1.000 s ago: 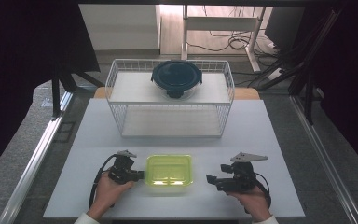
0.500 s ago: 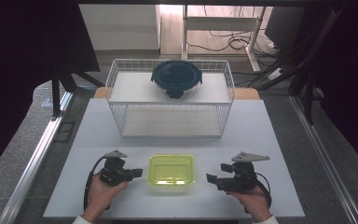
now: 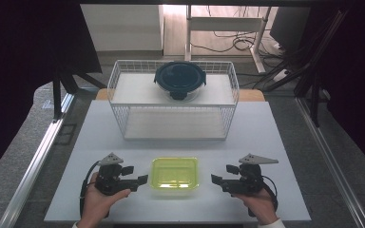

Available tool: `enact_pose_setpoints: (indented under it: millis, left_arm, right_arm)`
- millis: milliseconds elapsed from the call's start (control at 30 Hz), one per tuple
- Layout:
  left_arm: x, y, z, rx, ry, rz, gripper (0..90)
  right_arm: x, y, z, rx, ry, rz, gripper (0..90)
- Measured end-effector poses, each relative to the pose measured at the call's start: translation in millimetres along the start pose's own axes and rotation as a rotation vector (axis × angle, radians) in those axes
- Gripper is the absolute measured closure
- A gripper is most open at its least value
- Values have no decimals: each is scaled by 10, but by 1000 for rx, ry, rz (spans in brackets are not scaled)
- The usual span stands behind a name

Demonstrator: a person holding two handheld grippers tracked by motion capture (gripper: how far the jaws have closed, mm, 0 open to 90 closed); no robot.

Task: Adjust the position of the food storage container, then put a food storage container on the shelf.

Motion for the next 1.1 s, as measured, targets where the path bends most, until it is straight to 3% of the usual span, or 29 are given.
enact_pose_setpoints:
  millis: [200,333,567,833,1100]
  left_arm:
    - [5,2,-9,-22,3,-10,256]
    - [14,-8,-32,-15,8,-10,253]
    - [30,-4,-16,-34,7,-19,282]
    - [70,-60,55,-82,5,-107,314]
    - [75,-102,194,-116,-20,-178,338]
  right_arm:
    - [-4,-19,-3,4,-11,-10,208]
    - [-8,-31,5,9,-16,-15,210]
    - [-4,-55,29,11,-30,8,227]
    - [17,-162,212,42,-65,30,278]
    - [87,-196,423,68,-90,92,335]
Point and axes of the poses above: each handheld gripper's, and its own axes: z roughly forward along the jaws, x roughly out of its top, y roughly to its right, the point moved 8 cm from there along z, roughly forward along the jaws, and after that the axes turned 6 degrees about y, right-handed, at the moved point
